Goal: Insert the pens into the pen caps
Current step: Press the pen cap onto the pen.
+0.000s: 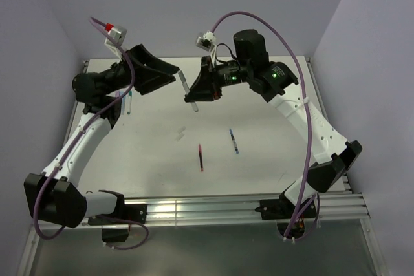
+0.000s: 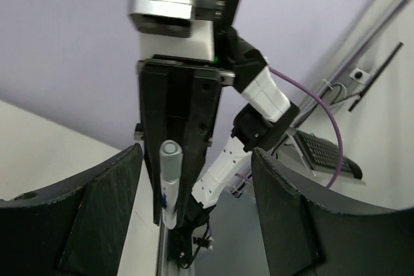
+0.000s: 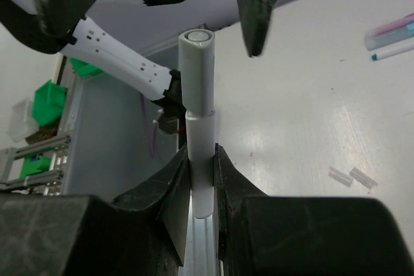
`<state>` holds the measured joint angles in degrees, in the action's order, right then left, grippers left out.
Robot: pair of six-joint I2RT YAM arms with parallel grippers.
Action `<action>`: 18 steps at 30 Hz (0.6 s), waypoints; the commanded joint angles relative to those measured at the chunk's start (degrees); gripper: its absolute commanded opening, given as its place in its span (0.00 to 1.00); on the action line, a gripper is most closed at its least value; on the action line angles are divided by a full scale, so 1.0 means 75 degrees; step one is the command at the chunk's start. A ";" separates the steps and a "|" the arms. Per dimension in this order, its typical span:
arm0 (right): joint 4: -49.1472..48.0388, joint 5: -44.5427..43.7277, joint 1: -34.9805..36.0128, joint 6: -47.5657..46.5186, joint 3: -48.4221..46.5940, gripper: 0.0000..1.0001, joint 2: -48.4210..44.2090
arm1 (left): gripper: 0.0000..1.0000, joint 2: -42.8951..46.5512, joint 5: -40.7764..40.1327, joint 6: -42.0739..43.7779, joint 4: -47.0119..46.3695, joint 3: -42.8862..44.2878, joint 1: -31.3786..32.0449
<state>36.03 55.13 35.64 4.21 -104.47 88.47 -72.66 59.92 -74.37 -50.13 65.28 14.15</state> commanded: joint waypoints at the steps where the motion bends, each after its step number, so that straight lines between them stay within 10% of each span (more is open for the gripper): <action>1: -0.0386 0.0746 -0.0076 0.0212 0.0054 0.00 -0.0147 | 0.73 0.0044 0.0296 -0.1356 -0.2872 -0.0113 -0.0012; 18: -0.0527 0.1239 0.0006 0.0271 -0.0040 0.00 -0.0276 | 0.69 0.0138 -0.0079 -0.0761 -0.1522 -0.0231 0.0047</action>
<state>34.02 63.57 35.38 6.37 -104.44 88.47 -72.69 60.10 -83.26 -65.78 63.22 14.33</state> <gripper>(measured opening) 0.234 0.702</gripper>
